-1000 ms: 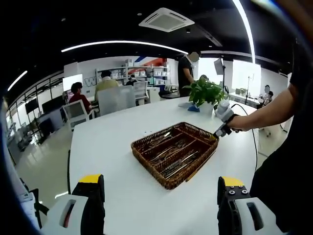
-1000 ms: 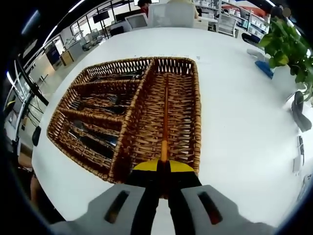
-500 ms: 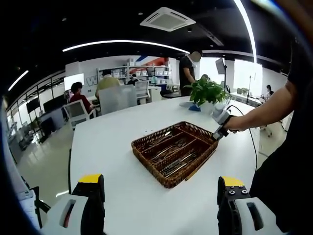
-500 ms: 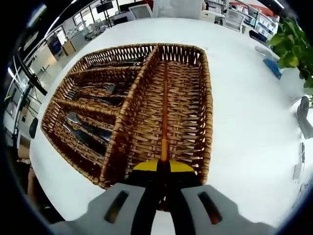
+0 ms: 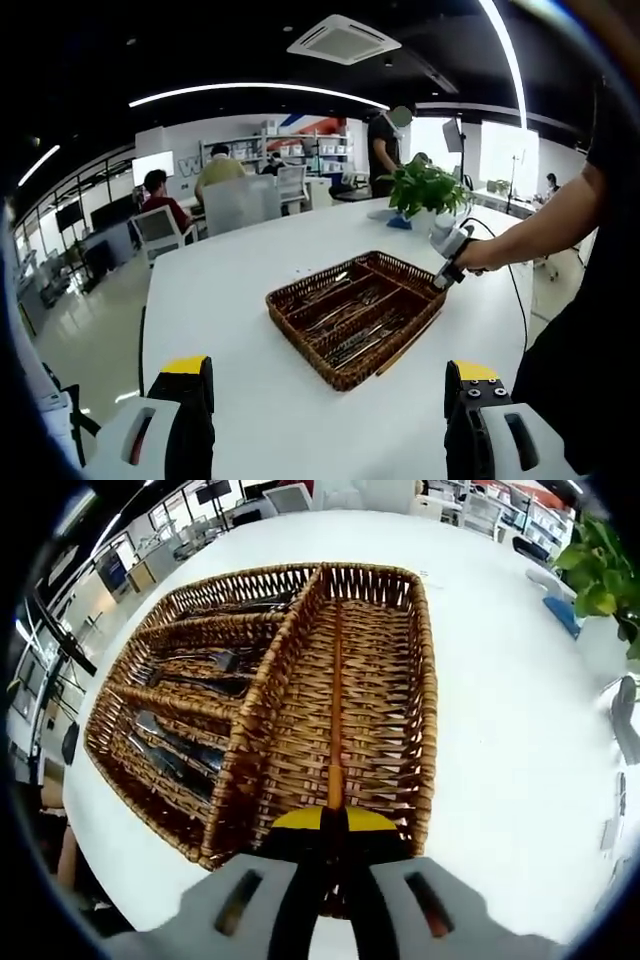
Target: Arrange the knives, forks, and spoons in their matching storage slots by inserting each utensil handle-first until every utensil is classified and aligned in the correct compartment
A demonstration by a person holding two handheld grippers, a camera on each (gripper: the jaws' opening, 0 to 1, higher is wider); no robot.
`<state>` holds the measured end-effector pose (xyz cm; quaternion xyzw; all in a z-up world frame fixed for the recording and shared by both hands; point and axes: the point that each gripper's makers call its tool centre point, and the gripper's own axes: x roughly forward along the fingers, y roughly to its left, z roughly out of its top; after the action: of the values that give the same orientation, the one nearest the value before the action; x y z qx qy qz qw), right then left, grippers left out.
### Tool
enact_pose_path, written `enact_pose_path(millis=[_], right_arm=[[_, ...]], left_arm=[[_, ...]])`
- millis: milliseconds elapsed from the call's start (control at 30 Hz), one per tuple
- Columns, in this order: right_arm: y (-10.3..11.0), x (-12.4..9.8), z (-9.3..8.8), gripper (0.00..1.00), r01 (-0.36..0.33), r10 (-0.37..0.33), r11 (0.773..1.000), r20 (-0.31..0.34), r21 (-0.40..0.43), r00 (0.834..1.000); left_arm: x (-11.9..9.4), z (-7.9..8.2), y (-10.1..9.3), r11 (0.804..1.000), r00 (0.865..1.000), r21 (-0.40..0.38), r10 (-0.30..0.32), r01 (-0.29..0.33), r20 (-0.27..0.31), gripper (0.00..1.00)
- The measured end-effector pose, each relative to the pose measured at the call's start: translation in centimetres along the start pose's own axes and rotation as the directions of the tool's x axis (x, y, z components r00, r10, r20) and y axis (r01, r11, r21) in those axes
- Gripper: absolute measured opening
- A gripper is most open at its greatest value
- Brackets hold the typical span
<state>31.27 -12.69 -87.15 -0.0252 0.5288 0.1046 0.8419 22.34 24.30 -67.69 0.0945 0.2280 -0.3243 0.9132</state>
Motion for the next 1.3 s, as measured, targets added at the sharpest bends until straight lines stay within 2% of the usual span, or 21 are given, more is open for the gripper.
enact_pose_path(millis=[233, 300, 333, 367, 433, 467, 567, 600, 633, 667, 800, 1000, 1133, 1200, 1267, 1300], right_arm=[[-0.1, 0.0, 0.4, 0.04, -0.002, 0.004, 0.999, 0.027, -0.049, 1.0], [0.3, -0.1, 0.5, 0.04, -0.028, 0.034, 0.992, 0.047, -0.122, 0.998], [0.4, -0.3, 0.5, 0.05, -0.027, 0.034, 0.993, 0.058, -0.112, 0.998], [0.4, -0.4, 0.7, 0.05, -0.031, 0.042, 0.989, 0.073, -0.142, 0.996], [0.5, -0.7, 1.1, 0.12, -0.022, 0.038, 0.988, 0.103, -0.153, 0.994], [0.7, -1.0, 0.7, 0.13, -0.028, 0.039, 0.992, 0.088, -0.123, 0.995], [1.3, -1.3, 1.5, 0.23, -0.061, 0.081, 0.987, 0.129, -0.15, 0.988], [1.2, -1.4, 1.8, 0.23, -0.053, 0.079, 0.982, 0.141, -0.18, 0.987], [1.3, -1.7, 1.6, 0.24, -0.056, 0.077, 0.985, 0.126, -0.163, 0.989], [1.2, -1.9, 1.9, 0.26, -0.055, 0.08, 0.983, 0.142, -0.175, 0.987], [0.6, -3.4, 3.1, 0.36, -0.063, 0.094, 0.985, 0.193, -0.161, 0.977], [-0.8, -6.2, 3.2, 0.5, -0.055, 0.093, 0.986, 0.24, -0.158, 0.966], [-1.3, -8.8, 3.6, 0.55, -0.06, 0.107, 0.985, 0.307, -0.159, 0.946], [-1.1, -10.3, 4.3, 0.58, -0.069, 0.126, 0.984, 0.362, -0.166, 0.924], [-1.0, -11.6, 4.5, 0.57, -0.074, 0.132, 0.984, 0.385, -0.163, 0.914], [-0.9, -12.4, 4.8, 0.58, -0.077, 0.141, 0.982, 0.407, -0.17, 0.902]], left_arm=[[-0.2, 1.3, -1.1, 0.999, 1.0, 0.026, -0.019, 0.019, 0.011, 1.0], [-0.4, 1.5, -1.2, 0.999, 1.0, 0.036, -0.022, 0.022, 0.011, 1.0], [-0.5, 1.6, -1.3, 0.999, 1.0, 0.04, -0.022, 0.022, 0.014, 1.0], [-0.6, 1.7, -1.2, 0.999, 1.0, 0.043, -0.021, 0.02, 0.017, 1.0], [-0.8, 2.0, -1.1, 0.999, 1.0, 0.049, -0.015, 0.014, 0.021, 1.0], [-0.9, 2.2, -1.1, 0.999, 1.0, 0.049, -0.016, 0.015, 0.026, 1.0], [-1.1, 2.5, -0.9, 0.998, 0.999, 0.058, -0.015, 0.013, 0.032, 1.0], [-1.2, 2.7, -0.9, 0.998, 0.999, 0.059, -0.014, 0.012, 0.036, 1.0], [-1.2, 2.8, -0.8, 0.998, 0.999, 0.059, -0.015, 0.012, 0.04, 1.0], [-1.2, 2.9, -0.8, 0.998, 0.999, 0.06, -0.016, 0.013, 0.043, 1.0], [-1.1, 3.1, -0.7, 0.998, 0.998, 0.067, -0.023, 0.019, 0.053, 1.0], [-0.6, 3.7, -0.9, 0.997, 0.997, 0.073, -0.044, 0.039, 0.071, 1.0], [0.0, 4.0, -1.3, 0.995, 0.994, 0.08, -0.064, 0.057, 0.084, 1.0], [0.4, 4.2, -1.4, 0.995, 0.993, 0.084, -0.068, 0.06, 0.096, 1.0], [0.7, 4.3, -1.7, 0.994, 0.991, 0.077, -0.086, 0.078, 0.102, 1.0], [0.9, 4.3, -1.8, 0.994, 0.991, 0.082, -0.087, 0.079, 0.103, 1.0]])
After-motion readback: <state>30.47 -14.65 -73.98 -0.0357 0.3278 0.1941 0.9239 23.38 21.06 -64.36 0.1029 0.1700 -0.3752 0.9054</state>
